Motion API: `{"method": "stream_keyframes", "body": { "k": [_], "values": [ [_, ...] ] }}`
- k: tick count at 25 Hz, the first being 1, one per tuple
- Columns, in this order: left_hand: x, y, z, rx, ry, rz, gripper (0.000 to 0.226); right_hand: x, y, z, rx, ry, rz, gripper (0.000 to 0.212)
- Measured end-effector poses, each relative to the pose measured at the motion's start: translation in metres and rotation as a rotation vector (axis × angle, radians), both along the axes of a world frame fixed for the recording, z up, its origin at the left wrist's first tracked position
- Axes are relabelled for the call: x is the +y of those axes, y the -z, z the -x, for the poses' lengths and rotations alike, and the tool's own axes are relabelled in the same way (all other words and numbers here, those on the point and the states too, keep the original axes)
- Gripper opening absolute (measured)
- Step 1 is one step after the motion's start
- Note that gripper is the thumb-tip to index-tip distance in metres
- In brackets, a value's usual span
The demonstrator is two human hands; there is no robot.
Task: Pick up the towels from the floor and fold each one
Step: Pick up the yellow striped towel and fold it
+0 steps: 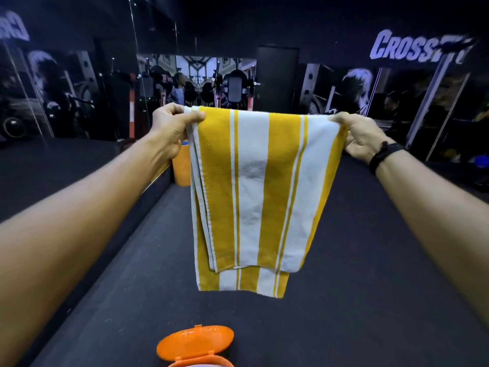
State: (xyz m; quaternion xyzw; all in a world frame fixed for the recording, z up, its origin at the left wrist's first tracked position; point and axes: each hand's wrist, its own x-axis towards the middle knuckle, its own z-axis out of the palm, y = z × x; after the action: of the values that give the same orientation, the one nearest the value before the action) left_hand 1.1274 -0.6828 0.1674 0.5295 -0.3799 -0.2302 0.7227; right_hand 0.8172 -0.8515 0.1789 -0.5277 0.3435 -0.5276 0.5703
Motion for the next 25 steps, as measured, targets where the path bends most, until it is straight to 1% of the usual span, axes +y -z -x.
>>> {"method": "stream_keyframes", "body": {
  "k": [1,2,4,5,6,8,9,11,14,16,17,18,19,21,22,23,25],
  "values": [
    [-0.002,0.001,-0.002,0.015,-0.002,0.005,0.033,0.000,0.001,-0.001,-0.012,-0.030,-0.027,0.027],
    [-0.002,0.001,-0.003,0.044,0.019,0.006,0.036,0.000,0.002,-0.001,-0.020,-0.089,-0.066,0.019],
    [-0.005,0.002,-0.007,0.147,0.124,0.002,0.044,-0.001,0.005,0.001,-0.060,-0.180,-0.159,0.010],
    [-0.005,0.003,-0.008,0.198,0.169,0.000,0.042,0.000,0.007,0.001,-0.069,-0.192,-0.190,0.007],
    [-0.005,0.004,-0.007,0.231,0.181,-0.005,0.033,-0.002,0.008,0.001,-0.072,-0.174,-0.204,0.006],
    [-0.008,0.006,-0.009,0.237,0.117,-0.027,0.014,-0.005,0.012,0.000,-0.019,-0.128,-0.144,0.005],
    [-0.009,0.006,-0.011,0.230,0.093,-0.036,0.013,-0.006,0.014,0.001,0.024,-0.104,-0.103,0.007],
    [-0.007,0.005,-0.016,0.208,0.111,-0.081,0.021,-0.004,0.018,0.003,0.087,-0.111,-0.048,0.017],
    [0.000,0.006,-0.017,0.133,0.185,-0.244,0.032,-0.002,0.022,0.006,0.100,-0.131,-0.004,0.037],
    [0.001,0.011,-0.012,0.155,0.184,-0.247,0.026,-0.003,0.027,0.005,0.168,-0.086,0.075,0.043],
    [0.002,0.015,-0.011,0.154,0.177,-0.221,0.023,-0.004,0.031,0.006,0.227,-0.053,0.130,0.041],
    [0.002,0.019,-0.010,0.094,0.160,-0.208,0.024,-0.006,0.035,0.007,0.311,-0.013,0.201,0.036],
    [0.002,0.024,-0.011,-0.063,0.114,-0.230,0.025,-0.007,0.039,0.009,0.420,0.029,0.285,0.031],
    [0.002,0.037,-0.015,-0.560,-0.040,-0.313,0.021,-0.012,0.052,0.012,0.617,0.096,0.425,0.026],
    [0.003,0.043,-0.016,-0.774,-0.120,-0.334,0.018,-0.013,0.059,0.013,0.682,0.126,0.462,0.024],
    [0.003,0.048,-0.017,-0.904,-0.174,-0.345,0.018,-0.014,0.064,0.014,0.725,0.154,0.479,0.024],
    [0.002,0.057,-0.021,-1.023,-0.181,-0.356,0.023,-0.019,0.075,0.016,0.785,0.148,0.470,0.024]
  ]
}}
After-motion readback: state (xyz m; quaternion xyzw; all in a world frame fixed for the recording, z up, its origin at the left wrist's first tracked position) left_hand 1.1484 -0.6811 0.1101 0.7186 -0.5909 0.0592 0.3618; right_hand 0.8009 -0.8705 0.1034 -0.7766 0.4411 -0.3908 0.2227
